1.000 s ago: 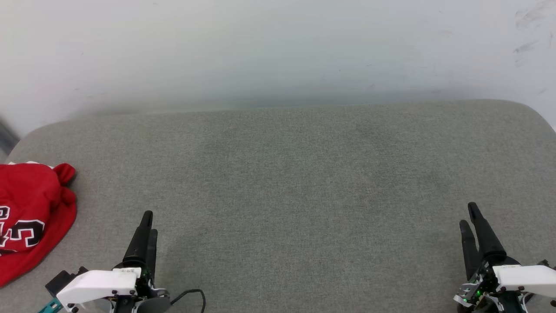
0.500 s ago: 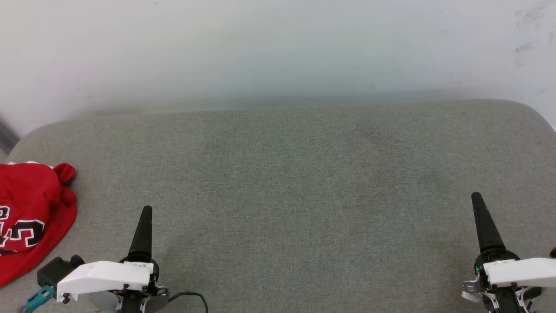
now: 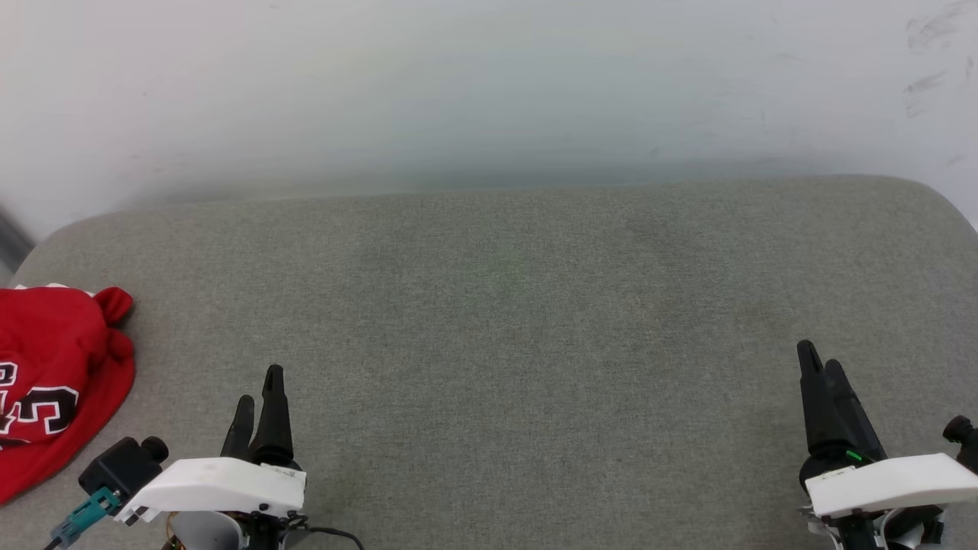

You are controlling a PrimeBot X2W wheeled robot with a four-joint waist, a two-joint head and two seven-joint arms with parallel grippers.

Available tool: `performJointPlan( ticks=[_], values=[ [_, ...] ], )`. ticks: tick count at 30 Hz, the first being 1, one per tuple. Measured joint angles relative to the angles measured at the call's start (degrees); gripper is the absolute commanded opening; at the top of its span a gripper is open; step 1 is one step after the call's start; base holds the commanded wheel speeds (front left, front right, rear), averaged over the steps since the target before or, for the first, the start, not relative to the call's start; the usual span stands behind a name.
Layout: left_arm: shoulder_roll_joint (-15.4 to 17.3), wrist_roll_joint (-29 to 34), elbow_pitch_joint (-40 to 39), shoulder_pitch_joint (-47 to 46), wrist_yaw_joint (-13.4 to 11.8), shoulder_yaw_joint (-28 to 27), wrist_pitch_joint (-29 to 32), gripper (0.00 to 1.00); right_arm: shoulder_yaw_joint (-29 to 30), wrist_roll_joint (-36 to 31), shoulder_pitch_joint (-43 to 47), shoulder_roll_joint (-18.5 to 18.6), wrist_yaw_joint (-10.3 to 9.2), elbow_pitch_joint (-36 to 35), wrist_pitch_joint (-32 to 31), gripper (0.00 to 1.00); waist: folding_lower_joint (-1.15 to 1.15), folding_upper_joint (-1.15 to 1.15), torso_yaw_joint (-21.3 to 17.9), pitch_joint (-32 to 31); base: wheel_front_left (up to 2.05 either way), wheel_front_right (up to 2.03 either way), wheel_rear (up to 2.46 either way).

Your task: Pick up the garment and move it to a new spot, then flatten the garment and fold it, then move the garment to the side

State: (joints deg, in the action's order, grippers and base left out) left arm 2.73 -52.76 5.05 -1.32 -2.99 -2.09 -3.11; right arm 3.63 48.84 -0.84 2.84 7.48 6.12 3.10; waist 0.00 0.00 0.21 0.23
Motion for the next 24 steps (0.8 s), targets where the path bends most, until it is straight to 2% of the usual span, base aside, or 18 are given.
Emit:
performJointPlan(
  ticks=[12, 24],
  values=[
    [0.1, 11.7, -1.9, 1.1, -1.8, 1.9, -2.2, 1.0, -0.7, -11.3, 1.0, 0.0, 0.0, -0.6, 2.2, 1.0, 0.0, 0.0, 0.2, 0.0, 0.0, 0.0, 0.0],
    [0.3, 20.0, -3.3, 2.2, -3.4, 4.0, -4.2, 1.0, -0.8, -19.7, 1.5, 0.0, 0.0, -1.6, 4.2, 1.0, 0.0, 0.0, 0.2, -0.1, 0.0, 0.0, 0.0]
  ],
)
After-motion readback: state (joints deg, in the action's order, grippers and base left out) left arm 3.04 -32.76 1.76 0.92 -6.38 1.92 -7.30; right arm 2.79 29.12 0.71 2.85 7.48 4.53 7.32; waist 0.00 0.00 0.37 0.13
